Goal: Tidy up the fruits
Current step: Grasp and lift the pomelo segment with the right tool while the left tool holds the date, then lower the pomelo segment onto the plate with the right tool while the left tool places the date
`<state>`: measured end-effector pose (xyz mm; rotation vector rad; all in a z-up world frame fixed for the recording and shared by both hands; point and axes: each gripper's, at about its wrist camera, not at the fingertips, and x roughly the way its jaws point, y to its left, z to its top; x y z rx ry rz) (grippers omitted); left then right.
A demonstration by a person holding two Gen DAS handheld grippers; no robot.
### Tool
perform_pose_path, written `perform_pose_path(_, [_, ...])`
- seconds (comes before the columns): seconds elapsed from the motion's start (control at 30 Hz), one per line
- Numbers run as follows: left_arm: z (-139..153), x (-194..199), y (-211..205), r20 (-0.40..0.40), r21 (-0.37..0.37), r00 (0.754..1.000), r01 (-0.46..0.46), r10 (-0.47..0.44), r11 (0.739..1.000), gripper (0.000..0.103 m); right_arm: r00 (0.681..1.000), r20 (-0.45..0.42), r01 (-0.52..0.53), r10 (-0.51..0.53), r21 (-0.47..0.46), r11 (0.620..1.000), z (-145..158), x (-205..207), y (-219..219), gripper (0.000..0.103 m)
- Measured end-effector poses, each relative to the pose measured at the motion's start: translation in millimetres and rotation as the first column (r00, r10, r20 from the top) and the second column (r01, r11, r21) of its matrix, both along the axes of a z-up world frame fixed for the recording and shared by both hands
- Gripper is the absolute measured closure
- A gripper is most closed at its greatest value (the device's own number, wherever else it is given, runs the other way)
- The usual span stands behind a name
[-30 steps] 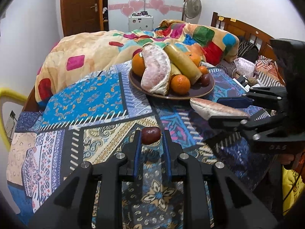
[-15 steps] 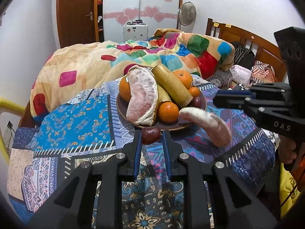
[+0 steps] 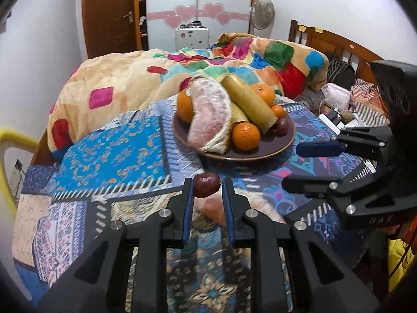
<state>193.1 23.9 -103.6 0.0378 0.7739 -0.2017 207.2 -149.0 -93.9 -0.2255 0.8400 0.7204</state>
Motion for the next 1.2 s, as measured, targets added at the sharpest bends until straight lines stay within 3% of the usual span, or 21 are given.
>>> perform_pose_path(0.3, [0.2, -19.5, 30.2, 0.006, 0.009, 0.999, -0.051, 0.051, 0.999, 0.082, 0.996, -0.032, -0.078, 0.077, -0.035, 0.996, -9.6, -10.5, 45.2, 0.053])
perform_pose_path(0.5, [-1.3, -25.8, 40.1, 0.010, -0.006, 0.998, -0.059, 0.059, 0.998, 0.082, 0.997, -0.033, -0.076, 0.071, -0.156, 0.985, -29.7, -12.1, 69.8, 0.053])
perform_pose_path(0.57, [-2.2, -26.8, 41.1, 0.011, -0.010, 0.998, -0.059, 0.059, 0.998, 0.082, 0.997, -0.037, -0.069, 0.064, -0.147, 0.987, -28.1, -10.8, 67.9, 0.053])
perform_pose_path(0.63, [-3.6, -27.0, 41.2, 0.006, -0.013, 0.998, -0.057, 0.057, 0.998, 0.082, 0.996, -0.048, -0.079, 0.074, -0.133, 0.988, -26.9, -10.3, 65.9, 0.065])
perform_pose_path(0.8, [-3.9, -26.7, 36.0, 0.001, -0.009, 0.999, -0.050, 0.050, 0.999, 0.082, 0.997, -0.017, -0.082, 0.080, -0.117, 0.990, -23.0, -19.2, 56.9, 0.071])
perform_pose_path(0.87, [-2.8, -25.9, 33.8, 0.003, -0.009, 0.999, -0.047, 0.047, 0.999, 0.082, 0.997, -0.003, -0.072, 0.072, -0.097, 0.993, -17.5, -21.3, 52.0, 0.079])
perform_pose_path(1.2, [3.9, -15.6, 11.3, 0.012, -0.013, 1.000, -0.016, 0.016, 1.000, 0.082, 0.994, 0.109, -0.021, 0.031, -0.094, 0.995, 3.4, -31.6, 22.7, 0.083])
